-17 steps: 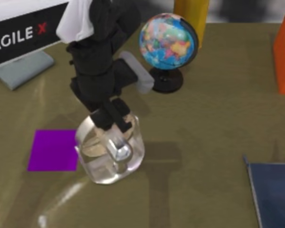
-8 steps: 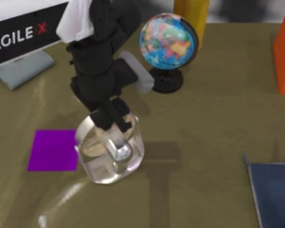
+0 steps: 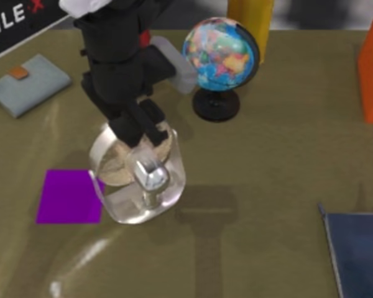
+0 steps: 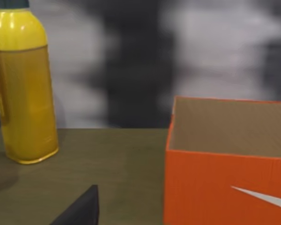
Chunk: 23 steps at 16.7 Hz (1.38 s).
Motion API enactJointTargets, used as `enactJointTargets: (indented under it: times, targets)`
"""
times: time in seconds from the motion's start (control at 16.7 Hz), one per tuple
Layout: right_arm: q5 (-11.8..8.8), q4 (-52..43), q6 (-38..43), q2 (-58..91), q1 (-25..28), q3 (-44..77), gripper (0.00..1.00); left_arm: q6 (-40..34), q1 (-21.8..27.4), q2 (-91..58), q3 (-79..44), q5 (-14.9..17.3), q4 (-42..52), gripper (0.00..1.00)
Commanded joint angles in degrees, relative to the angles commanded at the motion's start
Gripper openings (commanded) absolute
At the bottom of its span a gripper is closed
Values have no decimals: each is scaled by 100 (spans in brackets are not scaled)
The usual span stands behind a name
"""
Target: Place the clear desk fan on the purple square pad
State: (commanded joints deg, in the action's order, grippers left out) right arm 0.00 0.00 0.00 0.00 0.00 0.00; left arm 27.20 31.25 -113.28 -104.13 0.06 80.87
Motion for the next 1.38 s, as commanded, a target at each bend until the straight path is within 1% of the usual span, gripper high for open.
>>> enactJointTargets:
  times: [0.36, 0.48, 0.66, 0.78, 0.96, 1.2, 1.38]
  targets:
    - [0, 0, 0, 0, 0, 0, 100, -46, 25, -5, 14, -15, 14, 0]
    - [0, 0, 0, 0, 0, 0, 100, -335, -2, 22, 72, -73, 96, 0]
    - [0, 0, 0, 0, 0, 0, 100, -1217, -103, 105, 209, -213, 286, 0]
    - [0, 0, 0, 0, 0, 0, 100, -2100, -207, 183, 315, -315, 421, 0]
    - [0, 0, 0, 0, 0, 0, 100, -3815, -399, 319, 483, -446, 591, 0]
    - [0, 0, 0, 0, 0, 0, 100, -6526, -703, 533, 747, -524, 684, 0]
    - [0, 0, 0, 0, 0, 0, 100, -8616, -947, 713, 977, -488, 617, 0]
